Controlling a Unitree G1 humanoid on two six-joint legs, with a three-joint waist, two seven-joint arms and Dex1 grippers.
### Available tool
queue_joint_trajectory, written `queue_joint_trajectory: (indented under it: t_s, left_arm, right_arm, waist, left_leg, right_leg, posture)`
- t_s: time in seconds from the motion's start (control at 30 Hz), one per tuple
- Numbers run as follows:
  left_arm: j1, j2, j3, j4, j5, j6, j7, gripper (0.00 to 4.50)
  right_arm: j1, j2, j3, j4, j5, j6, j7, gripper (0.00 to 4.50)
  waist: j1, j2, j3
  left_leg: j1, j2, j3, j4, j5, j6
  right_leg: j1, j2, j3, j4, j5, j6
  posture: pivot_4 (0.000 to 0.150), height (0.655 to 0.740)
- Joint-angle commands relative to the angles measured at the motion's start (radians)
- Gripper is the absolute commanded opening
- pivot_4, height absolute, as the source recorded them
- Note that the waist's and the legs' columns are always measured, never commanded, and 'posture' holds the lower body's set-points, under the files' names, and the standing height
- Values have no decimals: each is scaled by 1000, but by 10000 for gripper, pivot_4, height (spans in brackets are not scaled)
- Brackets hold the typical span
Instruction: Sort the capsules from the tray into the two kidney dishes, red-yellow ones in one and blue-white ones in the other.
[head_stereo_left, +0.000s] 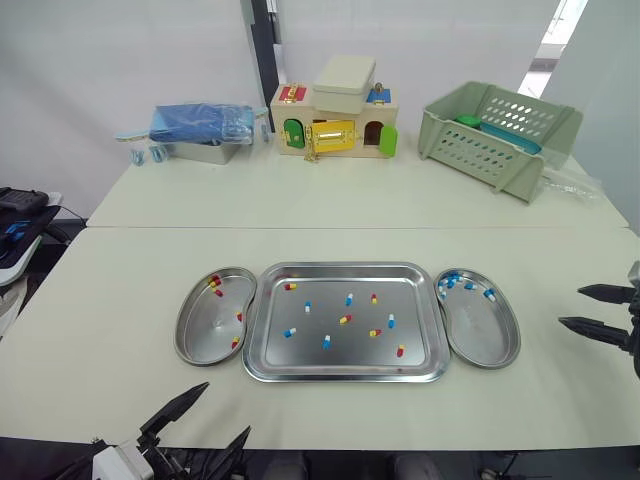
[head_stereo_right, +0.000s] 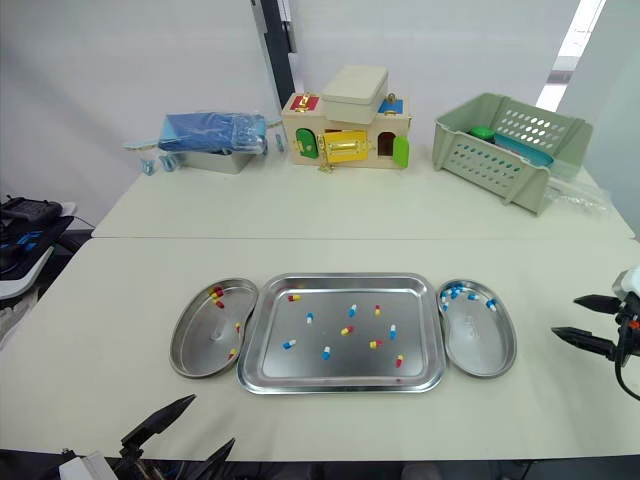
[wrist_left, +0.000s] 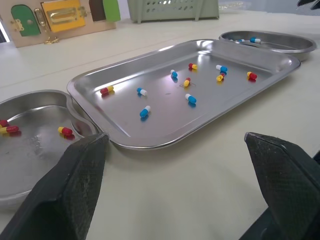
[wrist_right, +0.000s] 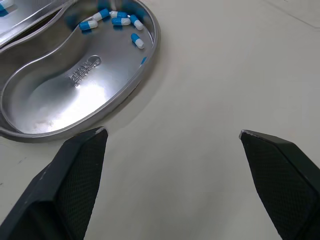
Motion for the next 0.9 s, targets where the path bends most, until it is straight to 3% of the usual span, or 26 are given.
queue_joint_trajectory:
  t_s: [0.03,0.2,0.4,0.6,0.9]
  left_arm:
    - [16,24,-9,-23,-20,-8,20,45000]
    - [22,41,-23,-74,-19,23,80,45000]
    - [40,43,-49,-120,-14,51,144,45000]
    - [56,29,-63,-136,-11,54,203,45000]
    - [124,5,-68,-120,2,-5,227,45000]
  right_arm:
    - [-39,-55,-26,-166,89,87,56,44572]
    - [-182,-29,71,-524,303,346,-4,44572]
    - [-483,165,314,-674,397,512,-137,44572]
    - [-713,473,745,-635,119,460,-254,44572]
    - [-843,779,992,-386,-114,311,-275,44572]
  waist:
    - [-1,1,0]
    - [-4,1,0]
    - [2,-8,4]
    - [-6,-9,5]
    - [-11,-9,5]
  left_leg:
    - [0,0,0,0,0,0]
    - [0,1,-1,0,0,0]
    - [-2,0,-4,0,0,0]
    - [-3,1,-5,-1,0,0]
    - [-5,0,-6,-1,0,0]
  right_leg:
    - [0,0,0,0,0,0]
    - [0,1,0,0,0,0]
    - [0,1,-2,-2,0,0]
    - [-3,1,-3,0,0,0]
    - [-8,1,-3,2,0,0]
  posture:
    - [1500,7400]
    - [1500,7400]
    - [1500,7400]
    - [1500,7400]
    - [1500,7400]
